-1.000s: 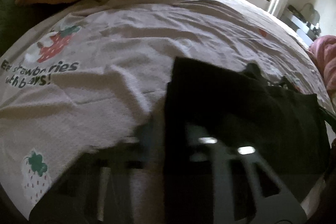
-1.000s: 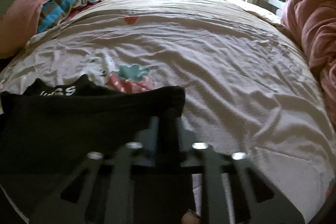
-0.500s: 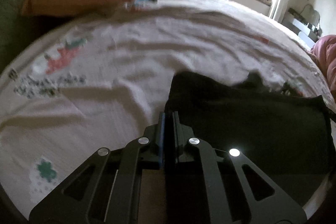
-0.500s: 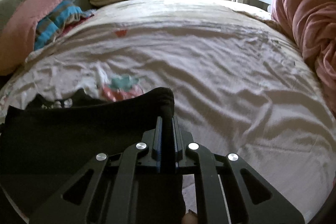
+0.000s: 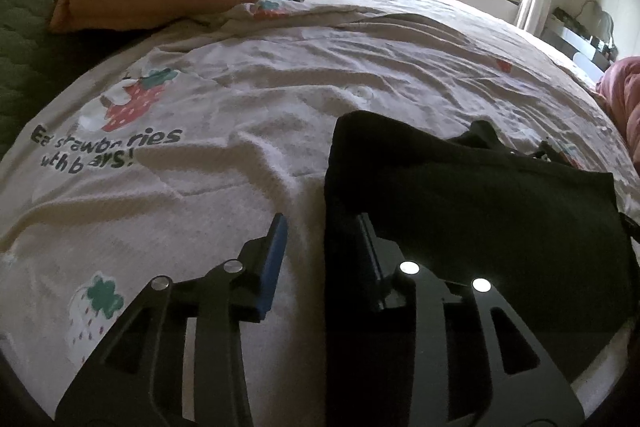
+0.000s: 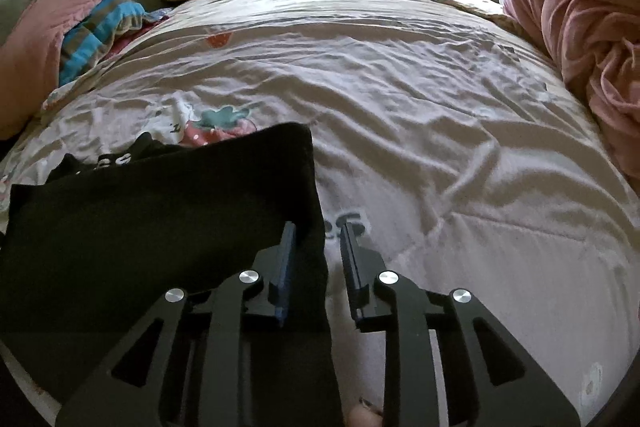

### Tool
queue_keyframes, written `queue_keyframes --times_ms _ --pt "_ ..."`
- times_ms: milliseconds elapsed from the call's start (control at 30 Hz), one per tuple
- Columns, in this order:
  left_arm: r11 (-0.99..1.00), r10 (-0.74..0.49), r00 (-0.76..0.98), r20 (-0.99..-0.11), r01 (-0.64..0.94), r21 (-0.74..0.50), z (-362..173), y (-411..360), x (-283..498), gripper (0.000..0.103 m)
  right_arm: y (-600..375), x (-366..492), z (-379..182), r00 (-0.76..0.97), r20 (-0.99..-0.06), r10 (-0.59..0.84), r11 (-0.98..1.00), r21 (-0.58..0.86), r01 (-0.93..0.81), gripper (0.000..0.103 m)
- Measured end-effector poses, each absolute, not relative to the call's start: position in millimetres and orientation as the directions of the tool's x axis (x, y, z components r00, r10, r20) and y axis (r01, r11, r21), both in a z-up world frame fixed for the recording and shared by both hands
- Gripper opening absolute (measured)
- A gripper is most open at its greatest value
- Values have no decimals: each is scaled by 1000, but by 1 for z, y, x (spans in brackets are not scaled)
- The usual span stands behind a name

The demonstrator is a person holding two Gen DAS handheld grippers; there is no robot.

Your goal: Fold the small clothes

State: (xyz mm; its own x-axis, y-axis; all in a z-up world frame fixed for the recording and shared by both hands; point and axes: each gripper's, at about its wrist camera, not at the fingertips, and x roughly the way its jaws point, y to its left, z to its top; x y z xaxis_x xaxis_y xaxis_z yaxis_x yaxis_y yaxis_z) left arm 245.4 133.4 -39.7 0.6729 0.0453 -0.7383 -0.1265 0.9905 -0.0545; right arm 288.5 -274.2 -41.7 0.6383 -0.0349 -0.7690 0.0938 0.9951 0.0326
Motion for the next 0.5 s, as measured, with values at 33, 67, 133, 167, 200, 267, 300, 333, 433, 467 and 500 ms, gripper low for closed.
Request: queue_keyframes --times_ms 33,67,133,167,200,267,300,333,433,467,500 --pt "991 47 674 -737 -126 -53 -38 133 243 35 -275 284 -40 641 -766 -39 995 31 97 27" --pt "991 46 676 -736 -123 -51 -36 131 240 40 -275 280 -38 643 -765 -43 995 27 98 29" --pt "992 44 675 -736 -119 -50 -33 128 234 41 -274 273 -33 650 -759 -36 996 29 90 30" --pt "992 43 675 -737 -117 -50 -32 126 230 41 -273 268 -31 653 -756 -30 996 31 82 30" --pt "992 40 674 -738 -115 -51 -31 124 227 42 -272 264 -28 657 -753 -26 997 32 76 32" --pt "993 29 675 -737 -107 -59 -28 121 221 42 -270 253 -21 670 -742 -14 998 32 56 37" --pt "993 26 676 -736 -105 -61 -26 119 219 43 -268 250 -19 674 -738 -9 998 31 48 41" --pt "993 23 677 -735 -102 -62 -24 117 216 43 -266 243 -15 683 -731 -3 999 26 32 42" --pt "994 16 684 -730 -91 -64 -18 111 208 60 -258 229 -7 694 -720 9 1000 3 -9 42" --pt "995 16 687 -726 -86 -60 -15 108 205 60 -256 225 -5 695 -719 15 1000 0 -22 42" --pt "995 15 690 -724 -81 -56 -14 106 203 60 -254 222 -3 696 -718 22 999 -2 -33 43"
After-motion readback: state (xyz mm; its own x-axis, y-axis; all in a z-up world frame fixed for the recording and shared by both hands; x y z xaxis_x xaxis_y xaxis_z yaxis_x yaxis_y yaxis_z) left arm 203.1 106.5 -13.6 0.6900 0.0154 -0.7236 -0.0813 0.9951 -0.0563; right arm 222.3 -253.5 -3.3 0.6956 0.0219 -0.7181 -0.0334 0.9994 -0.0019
